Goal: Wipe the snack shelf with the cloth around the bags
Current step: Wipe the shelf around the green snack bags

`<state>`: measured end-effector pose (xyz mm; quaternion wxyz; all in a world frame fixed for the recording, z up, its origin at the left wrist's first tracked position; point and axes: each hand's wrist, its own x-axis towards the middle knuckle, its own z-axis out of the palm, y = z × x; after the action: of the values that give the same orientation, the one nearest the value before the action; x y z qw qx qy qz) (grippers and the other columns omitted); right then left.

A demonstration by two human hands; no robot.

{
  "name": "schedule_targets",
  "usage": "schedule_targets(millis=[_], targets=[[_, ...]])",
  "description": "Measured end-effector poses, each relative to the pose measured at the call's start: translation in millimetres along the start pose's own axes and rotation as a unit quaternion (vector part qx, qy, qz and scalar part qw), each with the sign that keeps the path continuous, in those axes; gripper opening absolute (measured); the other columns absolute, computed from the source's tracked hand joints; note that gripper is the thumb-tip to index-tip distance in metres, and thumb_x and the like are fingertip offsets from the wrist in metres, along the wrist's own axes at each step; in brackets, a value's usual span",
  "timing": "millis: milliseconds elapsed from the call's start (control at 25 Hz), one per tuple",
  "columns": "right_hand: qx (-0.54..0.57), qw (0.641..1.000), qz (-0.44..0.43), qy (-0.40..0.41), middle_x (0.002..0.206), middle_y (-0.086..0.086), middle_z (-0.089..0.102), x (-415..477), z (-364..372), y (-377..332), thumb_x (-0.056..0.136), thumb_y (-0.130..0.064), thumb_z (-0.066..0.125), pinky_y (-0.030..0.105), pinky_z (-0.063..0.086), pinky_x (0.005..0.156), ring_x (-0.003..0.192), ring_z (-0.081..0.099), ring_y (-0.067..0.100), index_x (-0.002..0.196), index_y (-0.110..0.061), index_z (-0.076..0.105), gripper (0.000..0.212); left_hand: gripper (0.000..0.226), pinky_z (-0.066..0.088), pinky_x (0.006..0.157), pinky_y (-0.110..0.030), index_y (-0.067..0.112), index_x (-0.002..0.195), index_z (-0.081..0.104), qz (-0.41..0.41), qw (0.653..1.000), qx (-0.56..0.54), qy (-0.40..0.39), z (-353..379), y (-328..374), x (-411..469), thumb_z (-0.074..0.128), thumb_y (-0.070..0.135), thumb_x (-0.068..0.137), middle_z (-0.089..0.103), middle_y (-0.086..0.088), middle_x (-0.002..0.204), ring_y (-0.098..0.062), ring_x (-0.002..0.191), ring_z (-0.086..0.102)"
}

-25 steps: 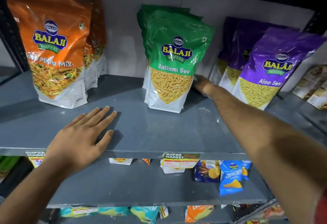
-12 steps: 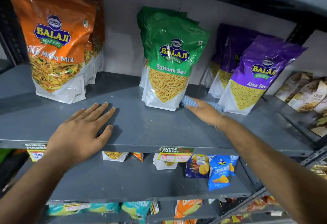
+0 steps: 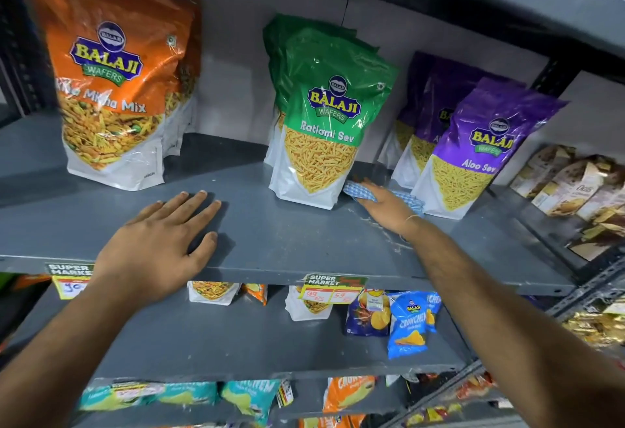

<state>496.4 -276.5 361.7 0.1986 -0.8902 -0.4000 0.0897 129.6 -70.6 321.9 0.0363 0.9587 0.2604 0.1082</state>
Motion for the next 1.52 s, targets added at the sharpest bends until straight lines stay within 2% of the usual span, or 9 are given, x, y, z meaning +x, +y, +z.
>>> schedule_targets(millis=[200,320,480,680,960,1120,1240,1400,1520], targets=[[0.075,0.996,-0.008,-0.037,0.164,-0.014,0.024,-65,8,-12,0.103,-0.037,0.047,0.039,0.018,0.125,0.151,0.023,0.017,0.151,-0.049,0.032,0.051,0.078,0.015,0.131,-0.038,0.040,0.164,0.016,-0.003,1.000,-0.005,0.002,1,0,1,0.003,0.068,0.092,0.011,0.012,0.173,-0.011,0.161,0.012],[0.080,0.996,-0.029,-0.026,0.150,-0.016,0.043,-95,17,-23,0.103,-0.029,0.050,0.033,0.030,0.119,0.142,0.040,0.010,0.149,-0.039,0.042,0.048,0.077,0.015,0.131,-0.038,0.040,0.164,0.018,-0.007,1.000,-0.006,0.012,3,-2,1,0.005,0.067,0.093,0.013,0.011,0.173,-0.012,0.161,0.014],[0.041,0.993,0.035,0.109,0.128,0.005,0.066,-55,-11,-18,0.103,-0.021,0.047,0.034,0.045,0.097,0.114,0.061,0.026,0.137,-0.025,0.057,0.036,0.078,0.014,0.131,-0.038,0.038,0.164,0.019,-0.005,1.000,-0.006,0.009,3,-2,1,0.005,0.066,0.093,0.014,0.009,0.174,-0.013,0.161,0.014],[0.036,0.998,0.044,0.005,0.156,-0.009,0.043,-50,0,8,0.102,-0.036,0.051,0.041,0.029,0.121,0.143,0.042,0.020,0.147,-0.043,0.044,0.046,0.078,0.016,0.130,-0.039,0.037,0.164,0.019,-0.004,1.000,-0.005,0.016,3,0,-1,0.005,0.065,0.093,0.016,0.009,0.174,-0.014,0.161,0.016],[0.105,0.989,0.086,0.061,0.159,-0.008,0.038,-117,34,-69,0.104,-0.031,0.045,0.031,0.027,0.117,0.145,0.036,0.017,0.150,-0.032,0.042,0.046,0.078,0.015,0.130,-0.040,0.037,0.164,0.019,-0.009,1.000,-0.002,0.018,4,-1,0,0.003,0.065,0.094,0.015,0.008,0.174,-0.014,0.161,0.014],[0.264,0.953,0.112,0.093,0.127,-0.002,0.065,-115,32,-98,0.103,-0.025,0.048,0.030,0.044,0.097,0.114,0.061,0.019,0.129,-0.024,0.063,0.030,0.079,0.015,0.130,-0.040,0.035,0.165,0.019,-0.003,1.000,-0.002,0.016,1,0,0,0.001,0.065,0.093,0.015,0.007,0.174,-0.016,0.161,0.015],[0.195,0.958,0.123,0.172,0.110,0.007,0.069,-105,3,-74,0.103,-0.024,0.048,0.031,0.045,0.081,0.096,0.062,0.024,0.111,-0.025,0.064,0.018,0.080,0.014,0.130,-0.040,0.035,0.165,0.019,-0.006,1.000,-0.004,0.014,1,1,-1,0.000,0.065,0.093,0.015,0.006,0.174,-0.017,0.161,0.015],[0.038,0.994,0.094,0.030,0.146,-0.009,0.055,-101,8,-35,0.101,-0.040,0.051,0.035,0.039,0.112,0.131,0.053,0.016,0.143,-0.036,0.051,0.043,0.080,0.013,0.131,-0.041,0.035,0.165,0.017,-0.003,1.000,-0.007,0.016,0,1,-1,0.000,0.064,0.092,0.014,0.005,0.175,-0.018,0.161,0.013],[0.053,0.996,0.070,0.018,0.151,-0.014,0.049,-107,9,-35,0.101,-0.044,0.049,0.036,0.032,0.119,0.139,0.046,0.013,0.147,-0.042,0.045,0.047,0.078,0.014,0.130,-0.041,0.034,0.165,0.021,-0.005,1.000,-0.003,0.019,2,1,-2,0.003,0.062,0.095,0.017,0.003,0.174,-0.019,0.161,0.016]])
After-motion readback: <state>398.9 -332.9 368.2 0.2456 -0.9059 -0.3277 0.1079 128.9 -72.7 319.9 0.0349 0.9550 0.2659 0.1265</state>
